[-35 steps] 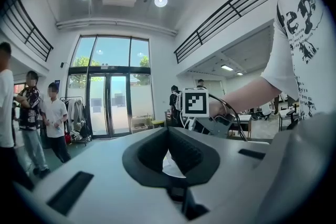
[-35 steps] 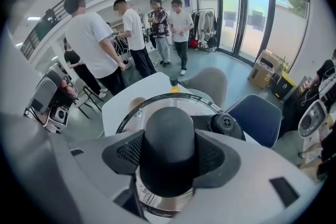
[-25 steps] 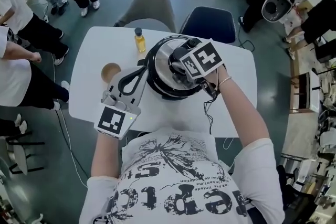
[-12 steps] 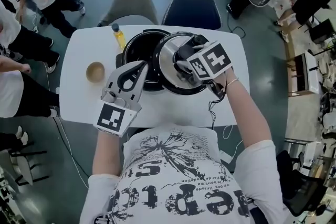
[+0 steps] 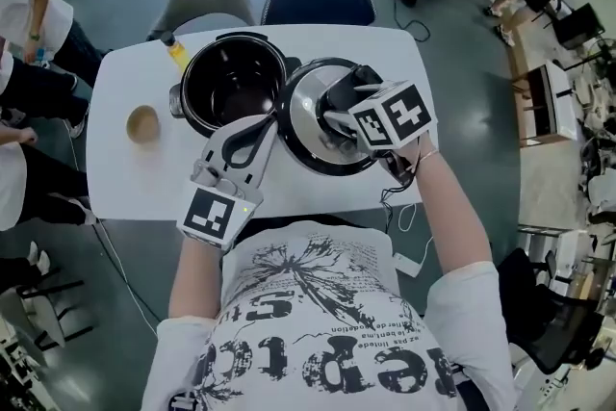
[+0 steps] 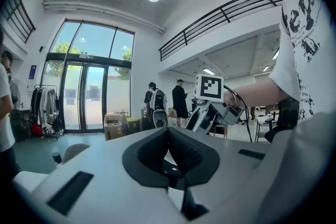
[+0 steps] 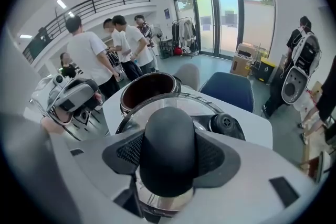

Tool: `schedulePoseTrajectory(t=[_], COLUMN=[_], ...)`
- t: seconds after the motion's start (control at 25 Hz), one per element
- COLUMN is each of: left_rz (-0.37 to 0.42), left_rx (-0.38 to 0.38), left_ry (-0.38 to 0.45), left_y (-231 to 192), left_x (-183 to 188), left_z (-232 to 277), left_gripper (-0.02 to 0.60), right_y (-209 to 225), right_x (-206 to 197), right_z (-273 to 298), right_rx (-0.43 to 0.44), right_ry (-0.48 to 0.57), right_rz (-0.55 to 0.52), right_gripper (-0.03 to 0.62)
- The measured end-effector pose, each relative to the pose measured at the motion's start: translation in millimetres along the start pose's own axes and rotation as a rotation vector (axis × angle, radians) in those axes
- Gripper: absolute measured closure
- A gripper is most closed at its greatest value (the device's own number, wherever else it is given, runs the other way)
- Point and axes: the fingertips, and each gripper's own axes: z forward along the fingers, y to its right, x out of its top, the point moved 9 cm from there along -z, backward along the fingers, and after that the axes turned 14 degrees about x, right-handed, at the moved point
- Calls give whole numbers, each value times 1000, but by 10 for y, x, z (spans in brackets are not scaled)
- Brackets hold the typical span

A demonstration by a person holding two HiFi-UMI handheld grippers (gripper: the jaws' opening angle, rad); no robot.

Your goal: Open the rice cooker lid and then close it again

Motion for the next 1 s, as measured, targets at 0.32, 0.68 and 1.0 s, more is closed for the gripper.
schedulePoseTrajectory(t=[0.32, 0.68, 1.0], left_rz=[-17, 28, 74], left_rx=[-34, -54, -53], left_ry=[-3, 7, 24], left_y=[286, 267, 33], left_x=[-52, 41, 233], left_z=[82, 134, 108], left_gripper=[568, 568, 568], right_y=[65, 71, -70], right_x=[-359, -368, -41], right_z=[-146, -114, -196], right_rx=[-34, -47, -105], right_ry=[-30, -57, -60], right_rz=[6, 7, -51], right_gripper=[303, 303, 303])
